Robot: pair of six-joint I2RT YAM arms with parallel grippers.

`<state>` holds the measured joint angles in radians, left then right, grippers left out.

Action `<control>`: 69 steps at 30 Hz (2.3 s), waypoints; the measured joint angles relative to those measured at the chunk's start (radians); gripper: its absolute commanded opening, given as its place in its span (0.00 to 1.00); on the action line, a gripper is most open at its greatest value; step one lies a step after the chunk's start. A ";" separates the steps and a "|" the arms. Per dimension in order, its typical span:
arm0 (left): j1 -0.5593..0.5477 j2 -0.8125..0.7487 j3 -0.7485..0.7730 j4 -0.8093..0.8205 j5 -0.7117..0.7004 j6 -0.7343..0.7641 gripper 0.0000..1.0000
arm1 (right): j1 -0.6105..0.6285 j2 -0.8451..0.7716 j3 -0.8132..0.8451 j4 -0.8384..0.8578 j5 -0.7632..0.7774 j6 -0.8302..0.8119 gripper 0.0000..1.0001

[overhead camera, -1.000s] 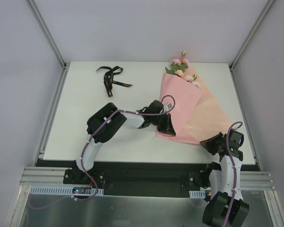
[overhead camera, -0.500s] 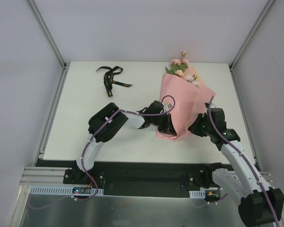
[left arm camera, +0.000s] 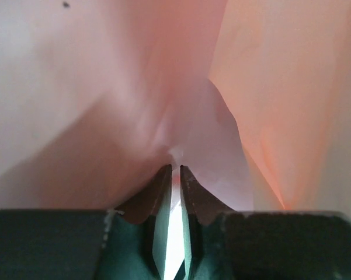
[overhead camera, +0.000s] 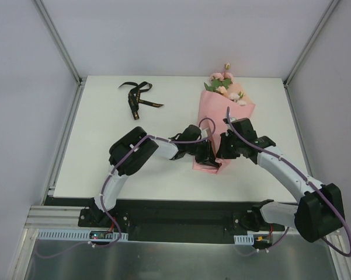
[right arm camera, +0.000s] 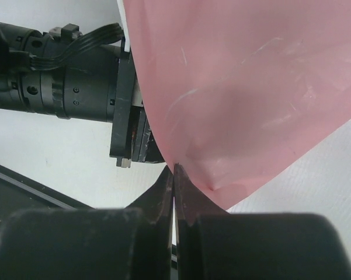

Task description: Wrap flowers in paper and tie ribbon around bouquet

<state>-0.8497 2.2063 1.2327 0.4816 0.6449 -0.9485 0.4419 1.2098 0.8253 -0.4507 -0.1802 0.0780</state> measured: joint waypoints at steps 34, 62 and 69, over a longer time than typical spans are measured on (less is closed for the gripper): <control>0.110 -0.166 -0.276 0.058 0.009 -0.006 0.00 | 0.011 0.357 0.243 0.004 -0.045 0.151 0.01; 0.224 -0.430 -0.423 0.027 0.005 0.174 0.59 | 0.014 0.555 0.262 0.141 0.013 0.324 0.00; 0.311 -0.260 -0.015 -0.185 -0.009 0.285 0.83 | 0.013 0.555 0.272 0.167 -0.028 0.301 0.00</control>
<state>-0.5392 1.9461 1.2179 0.2966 0.6357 -0.6640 0.4549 1.7649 1.0973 -0.2840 -0.2085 0.3794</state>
